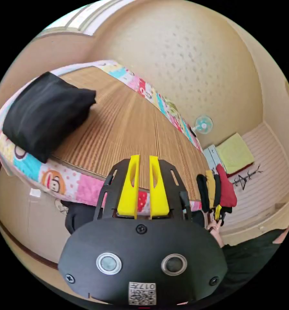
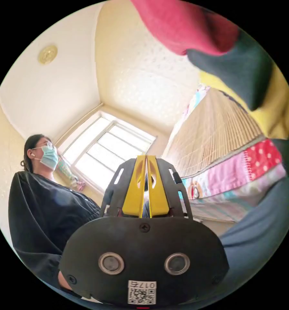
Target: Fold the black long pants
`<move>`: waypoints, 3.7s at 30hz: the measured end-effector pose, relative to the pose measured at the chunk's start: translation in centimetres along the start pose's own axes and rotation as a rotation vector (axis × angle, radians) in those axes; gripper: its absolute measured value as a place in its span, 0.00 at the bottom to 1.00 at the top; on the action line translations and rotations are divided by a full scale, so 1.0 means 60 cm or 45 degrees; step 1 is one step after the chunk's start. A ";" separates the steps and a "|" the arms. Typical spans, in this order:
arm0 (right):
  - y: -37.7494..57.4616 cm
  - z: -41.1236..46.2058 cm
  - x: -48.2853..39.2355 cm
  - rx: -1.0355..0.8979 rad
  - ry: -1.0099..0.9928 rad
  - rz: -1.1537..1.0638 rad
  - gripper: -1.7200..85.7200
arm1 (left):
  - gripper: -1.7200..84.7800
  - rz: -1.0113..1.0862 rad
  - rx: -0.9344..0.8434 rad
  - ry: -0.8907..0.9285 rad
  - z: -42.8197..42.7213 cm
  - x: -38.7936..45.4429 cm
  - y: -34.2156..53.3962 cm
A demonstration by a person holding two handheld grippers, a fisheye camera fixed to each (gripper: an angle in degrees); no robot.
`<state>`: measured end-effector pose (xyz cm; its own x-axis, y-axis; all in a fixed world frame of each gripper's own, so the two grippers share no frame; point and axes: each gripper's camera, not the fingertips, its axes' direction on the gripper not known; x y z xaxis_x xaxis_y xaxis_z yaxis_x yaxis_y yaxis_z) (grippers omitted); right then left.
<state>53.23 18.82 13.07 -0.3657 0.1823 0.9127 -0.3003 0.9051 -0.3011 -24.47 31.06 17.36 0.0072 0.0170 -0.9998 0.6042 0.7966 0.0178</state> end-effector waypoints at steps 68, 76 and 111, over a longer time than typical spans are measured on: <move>-0.248 0.589 0.142 -0.580 0.483 -0.010 0.13 | 0.11 1.018 -0.930 0.024 0.485 0.491 0.148; -0.082 0.435 0.222 -0.716 0.796 0.249 0.18 | 0.07 0.695 -0.783 0.341 0.526 0.441 0.151; -0.060 0.235 0.285 -0.507 0.093 0.756 0.09 | 0.16 1.054 -0.903 0.708 0.324 0.620 0.315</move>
<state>35.66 13.24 25.88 -0.3036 0.7002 0.6462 0.2802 0.7138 -0.6418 2.68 35.01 -19.57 -0.2630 0.7923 -0.5506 0.0095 0.5728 0.8197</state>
